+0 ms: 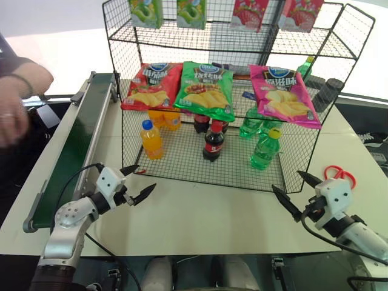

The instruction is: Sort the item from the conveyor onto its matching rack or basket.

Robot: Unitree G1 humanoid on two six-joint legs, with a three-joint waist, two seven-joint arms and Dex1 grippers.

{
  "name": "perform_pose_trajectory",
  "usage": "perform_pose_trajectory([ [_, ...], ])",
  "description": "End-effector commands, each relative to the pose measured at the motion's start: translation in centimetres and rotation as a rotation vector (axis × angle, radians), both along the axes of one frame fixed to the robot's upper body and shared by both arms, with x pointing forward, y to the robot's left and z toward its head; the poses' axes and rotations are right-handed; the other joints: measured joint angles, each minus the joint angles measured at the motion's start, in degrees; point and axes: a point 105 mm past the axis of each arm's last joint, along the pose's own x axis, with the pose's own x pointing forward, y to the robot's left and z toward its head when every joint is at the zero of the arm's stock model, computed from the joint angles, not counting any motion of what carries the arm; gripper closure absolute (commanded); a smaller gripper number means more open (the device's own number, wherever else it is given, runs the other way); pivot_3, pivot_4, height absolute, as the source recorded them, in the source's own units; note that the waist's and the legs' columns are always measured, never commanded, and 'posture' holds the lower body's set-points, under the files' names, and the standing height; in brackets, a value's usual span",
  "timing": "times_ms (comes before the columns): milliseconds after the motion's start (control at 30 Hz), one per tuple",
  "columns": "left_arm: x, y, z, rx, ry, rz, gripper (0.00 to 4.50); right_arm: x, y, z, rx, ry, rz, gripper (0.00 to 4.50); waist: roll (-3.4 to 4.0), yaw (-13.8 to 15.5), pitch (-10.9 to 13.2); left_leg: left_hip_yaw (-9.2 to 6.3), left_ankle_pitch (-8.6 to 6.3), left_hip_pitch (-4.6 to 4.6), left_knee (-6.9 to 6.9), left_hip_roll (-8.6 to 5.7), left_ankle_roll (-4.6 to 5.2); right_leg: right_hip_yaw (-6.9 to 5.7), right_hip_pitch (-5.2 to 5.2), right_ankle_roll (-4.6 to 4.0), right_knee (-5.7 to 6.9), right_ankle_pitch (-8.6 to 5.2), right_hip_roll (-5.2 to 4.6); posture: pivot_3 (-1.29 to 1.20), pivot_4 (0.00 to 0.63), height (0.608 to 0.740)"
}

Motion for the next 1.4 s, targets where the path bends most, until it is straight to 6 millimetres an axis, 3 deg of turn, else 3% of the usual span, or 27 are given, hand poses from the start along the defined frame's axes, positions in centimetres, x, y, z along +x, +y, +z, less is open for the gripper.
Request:
perform_pose_trajectory([
  [33, 0.13, -0.31, 0.61, 0.003, -0.03, -0.014, 0.0, 0.19, 0.4, 1.35, -0.024, -0.054, 0.019, 0.07, 0.0, 0.0, 0.0, 0.0, 0.0, 0.0, 0.0, 0.0, 0.0, 0.0, 0.0, 0.0, 0.0, 0.0, 0.0, 0.0, 0.15, 0.74],
  [1400, 0.63, -0.79, 0.72, -0.005, -0.042, -0.018, 0.0, 0.3, 0.18, 0.79, -0.025, -0.056, 0.015, 0.07, 0.0, 0.0, 0.0, 0.0, 0.0, 0.0, 0.0, 0.0, 0.0, 0.0, 0.0, 0.01, 0.0, 0.0, 0.01, 0.0, 0.15, 0.74],
])
